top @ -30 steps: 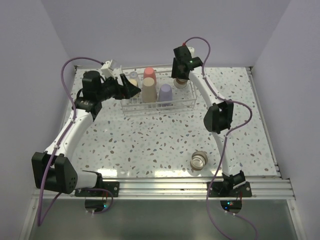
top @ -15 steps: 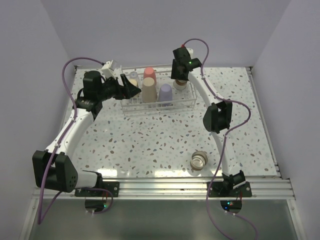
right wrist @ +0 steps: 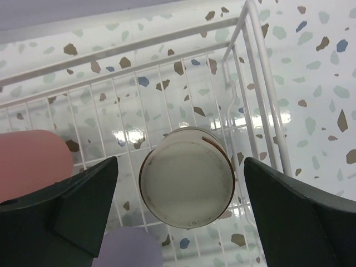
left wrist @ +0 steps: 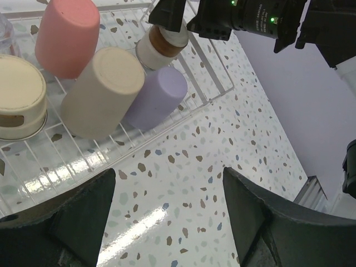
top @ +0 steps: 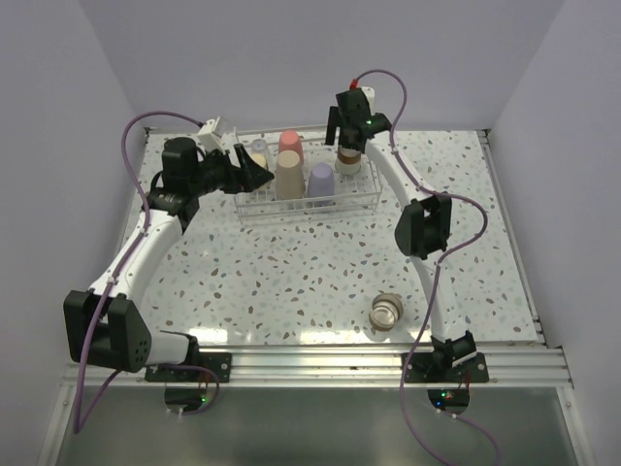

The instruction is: Load the cups into the dish rack

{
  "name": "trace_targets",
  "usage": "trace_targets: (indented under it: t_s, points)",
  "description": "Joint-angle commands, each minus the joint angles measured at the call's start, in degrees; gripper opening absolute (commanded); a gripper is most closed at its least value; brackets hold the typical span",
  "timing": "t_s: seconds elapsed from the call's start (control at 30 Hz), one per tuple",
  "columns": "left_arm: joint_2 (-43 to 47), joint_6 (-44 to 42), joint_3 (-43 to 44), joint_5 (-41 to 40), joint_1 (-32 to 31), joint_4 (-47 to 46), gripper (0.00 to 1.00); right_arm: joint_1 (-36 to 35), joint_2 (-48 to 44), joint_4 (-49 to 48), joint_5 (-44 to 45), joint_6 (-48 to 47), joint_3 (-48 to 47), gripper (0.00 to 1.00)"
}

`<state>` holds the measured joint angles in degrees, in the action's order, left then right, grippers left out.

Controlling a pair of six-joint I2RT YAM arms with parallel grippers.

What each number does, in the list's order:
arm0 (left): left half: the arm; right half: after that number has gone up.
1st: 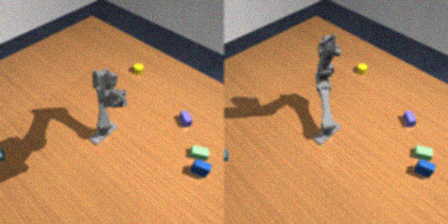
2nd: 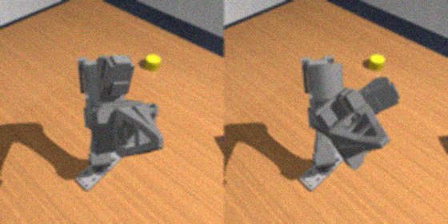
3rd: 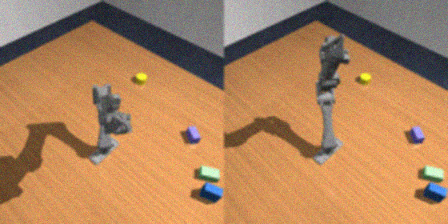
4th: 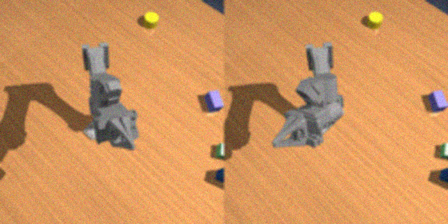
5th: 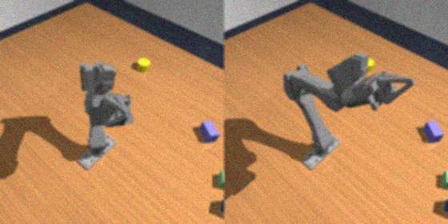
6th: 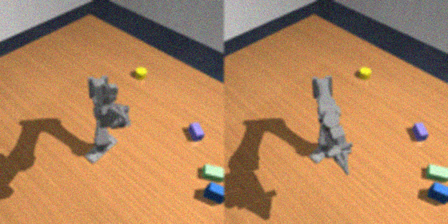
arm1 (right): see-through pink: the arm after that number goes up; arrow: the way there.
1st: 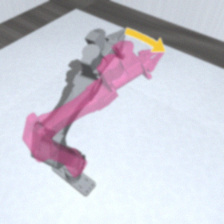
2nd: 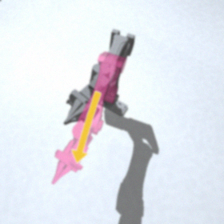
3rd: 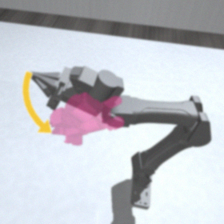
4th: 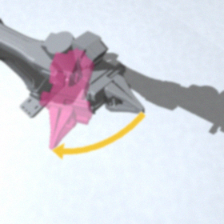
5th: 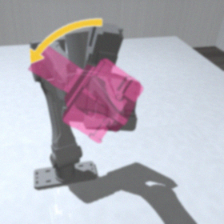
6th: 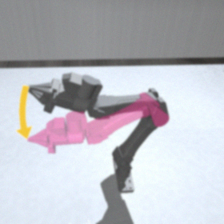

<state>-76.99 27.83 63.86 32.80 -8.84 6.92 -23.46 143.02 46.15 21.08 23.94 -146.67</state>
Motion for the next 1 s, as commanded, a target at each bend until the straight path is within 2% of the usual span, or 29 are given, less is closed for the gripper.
trace_targets:
  t_s: [0.0,0.17,0.37,0.43,0.53,0.77,0.87,0.97]
  points:
    - [-0.1,-1.0,1.6,1.0,0.4,-2.3,0.81,-0.1,-8.6,-6.9,0.6,0.0,-0.2,0.98]
    - [-0.1,-1.8,3.1,1.1,0.1,-0.8,0.81,0.0,-14.7,-9.8,1.7,-0.6,1.0,0.98]
    - [0.2,-5.6,6.2,-1.6,-2.1,2.0,0.81,0.0,-23.6,-10.4,3.6,-1.5,10.2,0.98]
    - [-1.4,-10.7,10.7,-7.6,-6.9,8.4,0.82,-0.1,-28.6,-11.3,4.1,-1.8,15.9,0.98]
    - [-3.6,-14.0,14.4,-10.6,-12.2,13.8,0.82,0.0,-35.9,-12.7,5.2,-2.1,23.3,0.98]
    - [-6.1,-16.2,14.3,-13.2,-21.2,18.9,0.81,3.0,-52.0,-12.9,5.0,-0.7,38.6,0.98]
    - [-8.2,-18.3,14.2,-14.8,-26.8,22.7,0.8,3.9,-58.4,-12.7,5.7,-1.0,47.9,0.98]
    - [-10.3,-18.8,13.3,-16.3,-33.1,25.2,0.79,4.6,-68.7,-12.1,6.2,-0.7,57.0,0.98]
